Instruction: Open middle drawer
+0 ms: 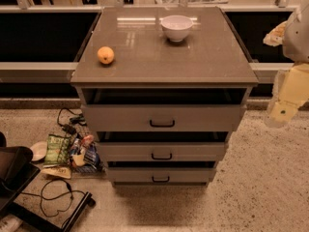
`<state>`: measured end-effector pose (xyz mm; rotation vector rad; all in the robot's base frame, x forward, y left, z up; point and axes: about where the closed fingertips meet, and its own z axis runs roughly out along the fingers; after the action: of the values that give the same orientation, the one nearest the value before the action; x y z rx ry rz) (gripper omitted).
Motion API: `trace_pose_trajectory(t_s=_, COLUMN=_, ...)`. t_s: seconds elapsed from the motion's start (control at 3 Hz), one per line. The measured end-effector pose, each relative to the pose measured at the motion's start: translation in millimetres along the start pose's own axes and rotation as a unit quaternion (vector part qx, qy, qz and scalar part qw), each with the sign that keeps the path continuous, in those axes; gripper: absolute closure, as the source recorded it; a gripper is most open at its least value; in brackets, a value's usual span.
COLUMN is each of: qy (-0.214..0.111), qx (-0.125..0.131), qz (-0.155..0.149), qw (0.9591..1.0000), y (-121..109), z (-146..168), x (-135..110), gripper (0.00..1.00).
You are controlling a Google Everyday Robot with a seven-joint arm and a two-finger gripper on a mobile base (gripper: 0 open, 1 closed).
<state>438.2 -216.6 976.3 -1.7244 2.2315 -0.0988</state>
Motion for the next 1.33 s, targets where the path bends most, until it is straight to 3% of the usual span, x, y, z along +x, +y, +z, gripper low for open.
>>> trace_pose_trajectory(t_s=0.33, qy=0.0, qx=0.0, qz=0.0, qw=1.0, y=0.0, z=0.0, x=0.0, gripper=0.0)
trace_pose_trajectory(t_s=0.67, qy=0.009, qx=-0.001, qz=0.006, qw=0.9999, y=7.0, z=24.0, x=4.9, gripper=0.0)
trace_pose_trajectory(t_s=1.0, qy=0.031, qx=0.019, qz=0.009, qw=0.9993, y=21.2, z=75.1, x=16.4, gripper=0.0)
trace_pose_trajectory(t_s=1.33, qy=0.039, qx=0.014, qz=0.013, qw=0.9991, y=40.5, z=145.0, x=36.4, gripper=0.0)
